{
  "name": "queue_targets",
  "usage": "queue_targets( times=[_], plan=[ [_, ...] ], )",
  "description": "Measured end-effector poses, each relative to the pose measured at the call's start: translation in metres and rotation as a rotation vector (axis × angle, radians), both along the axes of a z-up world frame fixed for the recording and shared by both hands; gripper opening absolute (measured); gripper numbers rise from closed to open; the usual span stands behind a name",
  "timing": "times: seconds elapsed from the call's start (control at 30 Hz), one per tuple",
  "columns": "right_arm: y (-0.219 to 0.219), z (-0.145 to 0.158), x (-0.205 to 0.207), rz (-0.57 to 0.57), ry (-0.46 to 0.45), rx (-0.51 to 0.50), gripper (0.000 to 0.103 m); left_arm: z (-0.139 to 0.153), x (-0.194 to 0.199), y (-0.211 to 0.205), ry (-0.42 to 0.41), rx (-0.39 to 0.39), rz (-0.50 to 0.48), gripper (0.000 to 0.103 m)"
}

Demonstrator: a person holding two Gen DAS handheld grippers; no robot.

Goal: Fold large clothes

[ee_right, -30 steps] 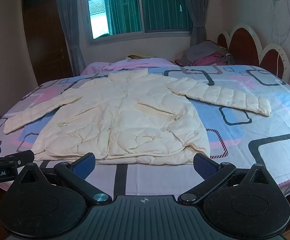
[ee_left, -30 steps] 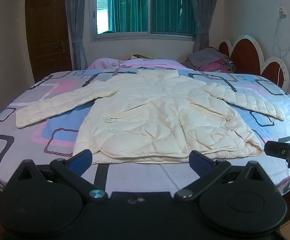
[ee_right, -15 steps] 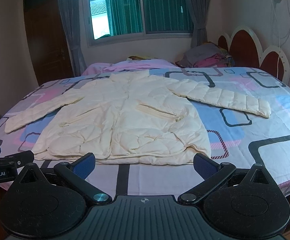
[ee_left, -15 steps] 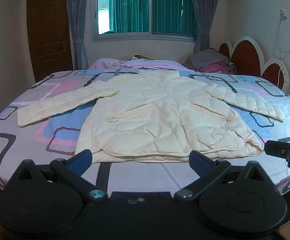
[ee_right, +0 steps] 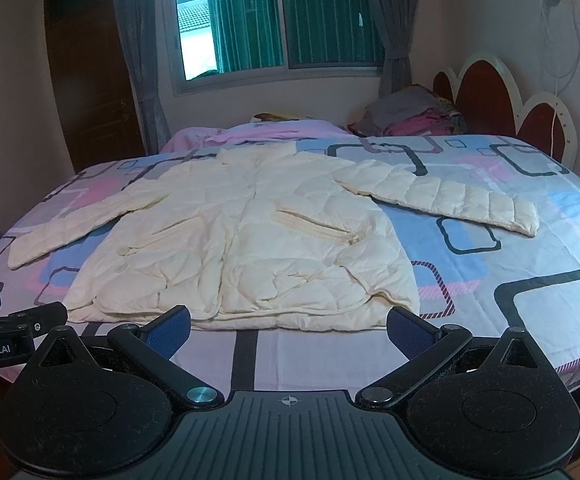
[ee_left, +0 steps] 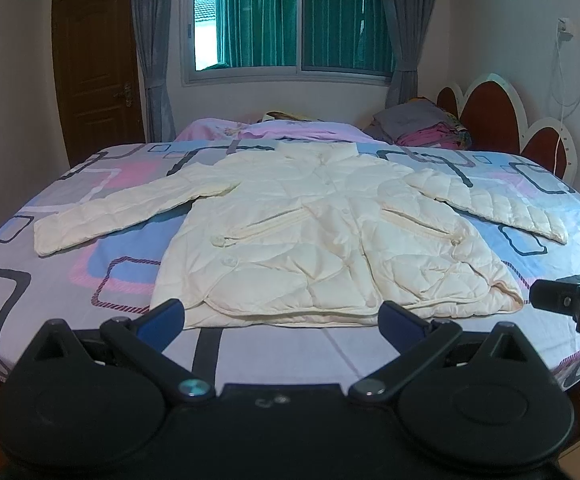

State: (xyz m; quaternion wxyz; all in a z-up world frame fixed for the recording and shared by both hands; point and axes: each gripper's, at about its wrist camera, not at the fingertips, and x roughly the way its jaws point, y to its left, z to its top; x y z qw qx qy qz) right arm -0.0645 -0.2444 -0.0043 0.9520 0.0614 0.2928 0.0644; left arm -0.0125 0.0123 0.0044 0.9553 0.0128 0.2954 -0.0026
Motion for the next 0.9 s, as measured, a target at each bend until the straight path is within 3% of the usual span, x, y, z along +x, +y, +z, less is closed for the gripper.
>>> queue_targets(
  times=[0.9],
  plan=[
    [0.0045, 0.0043, -0.0011, 0.005, -0.01, -0.011, 0.103, 0.0026, -0.0007, 0.0044, -0.011, -0.005, 0.0, 0.103]
  ],
)
